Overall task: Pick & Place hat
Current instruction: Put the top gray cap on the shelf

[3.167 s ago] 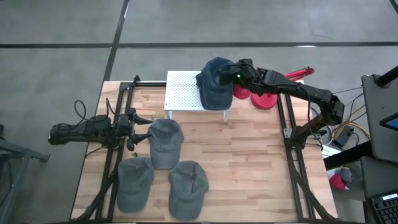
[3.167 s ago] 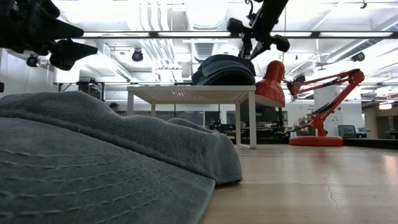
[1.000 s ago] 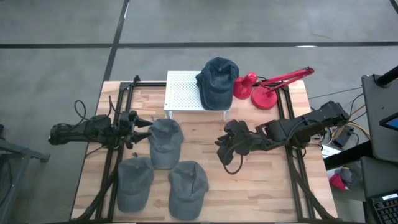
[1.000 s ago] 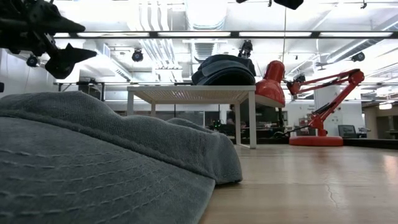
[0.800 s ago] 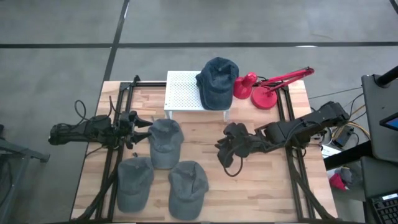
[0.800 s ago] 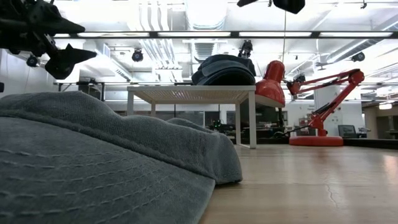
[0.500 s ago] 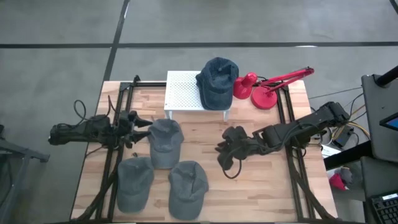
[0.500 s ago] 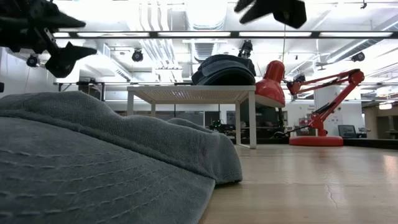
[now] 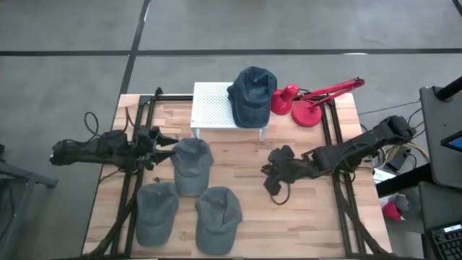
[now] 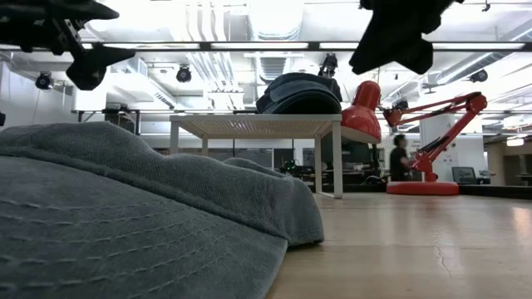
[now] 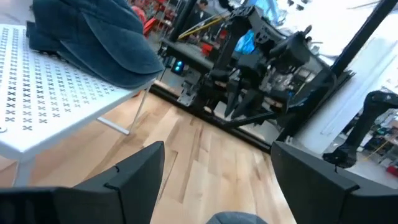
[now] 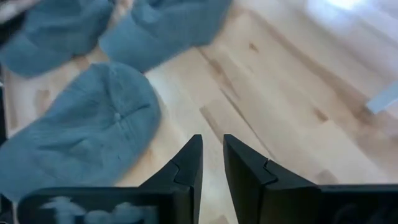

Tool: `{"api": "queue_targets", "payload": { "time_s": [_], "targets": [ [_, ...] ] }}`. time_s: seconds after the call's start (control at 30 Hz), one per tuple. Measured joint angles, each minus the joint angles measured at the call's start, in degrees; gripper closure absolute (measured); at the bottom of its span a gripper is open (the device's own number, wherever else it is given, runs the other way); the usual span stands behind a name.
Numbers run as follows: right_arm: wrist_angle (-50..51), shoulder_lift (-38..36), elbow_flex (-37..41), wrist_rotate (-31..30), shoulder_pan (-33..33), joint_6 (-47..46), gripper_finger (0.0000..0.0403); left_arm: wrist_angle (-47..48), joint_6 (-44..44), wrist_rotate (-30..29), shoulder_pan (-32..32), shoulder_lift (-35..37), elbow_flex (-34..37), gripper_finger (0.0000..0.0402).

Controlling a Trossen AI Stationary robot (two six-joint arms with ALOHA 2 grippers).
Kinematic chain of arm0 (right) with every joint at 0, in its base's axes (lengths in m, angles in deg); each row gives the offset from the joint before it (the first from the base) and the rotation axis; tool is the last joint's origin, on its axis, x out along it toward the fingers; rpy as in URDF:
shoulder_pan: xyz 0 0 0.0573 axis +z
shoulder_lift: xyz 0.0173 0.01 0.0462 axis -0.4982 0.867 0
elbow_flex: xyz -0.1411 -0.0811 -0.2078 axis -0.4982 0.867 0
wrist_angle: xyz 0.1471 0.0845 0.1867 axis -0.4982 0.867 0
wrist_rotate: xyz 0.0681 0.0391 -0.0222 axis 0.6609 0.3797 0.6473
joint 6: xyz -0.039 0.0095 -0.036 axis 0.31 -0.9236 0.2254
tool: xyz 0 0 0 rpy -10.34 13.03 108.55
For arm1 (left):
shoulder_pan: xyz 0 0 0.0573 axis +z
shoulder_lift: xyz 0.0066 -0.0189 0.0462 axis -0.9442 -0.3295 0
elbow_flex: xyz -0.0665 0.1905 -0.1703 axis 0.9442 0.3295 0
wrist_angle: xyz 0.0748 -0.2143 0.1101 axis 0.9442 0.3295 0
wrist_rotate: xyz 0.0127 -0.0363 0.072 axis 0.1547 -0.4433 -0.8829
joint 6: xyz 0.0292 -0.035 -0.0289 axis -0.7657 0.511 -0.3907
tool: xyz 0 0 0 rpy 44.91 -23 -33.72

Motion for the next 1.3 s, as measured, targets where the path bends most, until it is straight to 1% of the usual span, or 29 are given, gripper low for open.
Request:
{"api": "queue_targets", "payload": {
  "time_s": [0.17,0.33,0.43,0.7,0.77,0.9,1.07,1.23,1.3],
  "targets": [
    [-1.14,-8.45,5.70,-1.85,-1.12,4.06,0.0359,0.13,0.93,-1.60,0.00,-8.84,-4.23,0.0106],
    [-1.46,-18.61,10.72,-1.92,-2.10,8.60,0.0359,0.12,3.37,-1.88,0.00,-18.07,-9.26,0.0106],
    [-2.95,-24.84,13.64,-1.73,-2.43,11.47,0.0360,2.36,4.49,-1.88,0.00,-23.44,-12.72,0.0106],
    [-8.92,-40.32,21.20,-0.79,-2.60,18.56,0.0360,14.24,7.46,-1.86,0.00,-36.54,-23.60,0.0106],
    [-10.22,-43.59,22.91,0.30,-2.60,20.26,0.0360,15.74,8.57,-1.88,0.00,-39.40,-26.62,0.0106],
    [-12.39,-49.22,26.18,0.74,-2.58,22.01,0.0360,22.44,11.29,-1.86,0.00,-45.06,-30.99,0.0106],
    [-12.72,-55.11,29.75,1.70,-2.56,22.35,0.0360,31.05,18.85,-1.86,0.00,-50.43,-36.11,0.0106],
    [-12.53,-60.06,32.23,2.39,-2.56,23.44,0.0360,39.07,27.00,-1.86,0.00,-54.13,-39.05,0.0106],
    [-12.44,-61.71,33.00,4.09,-2.56,24.91,0.0360,41.39,29.22,-1.86,0.02,-55.14,-39.21,0.0106]
  ]
}}
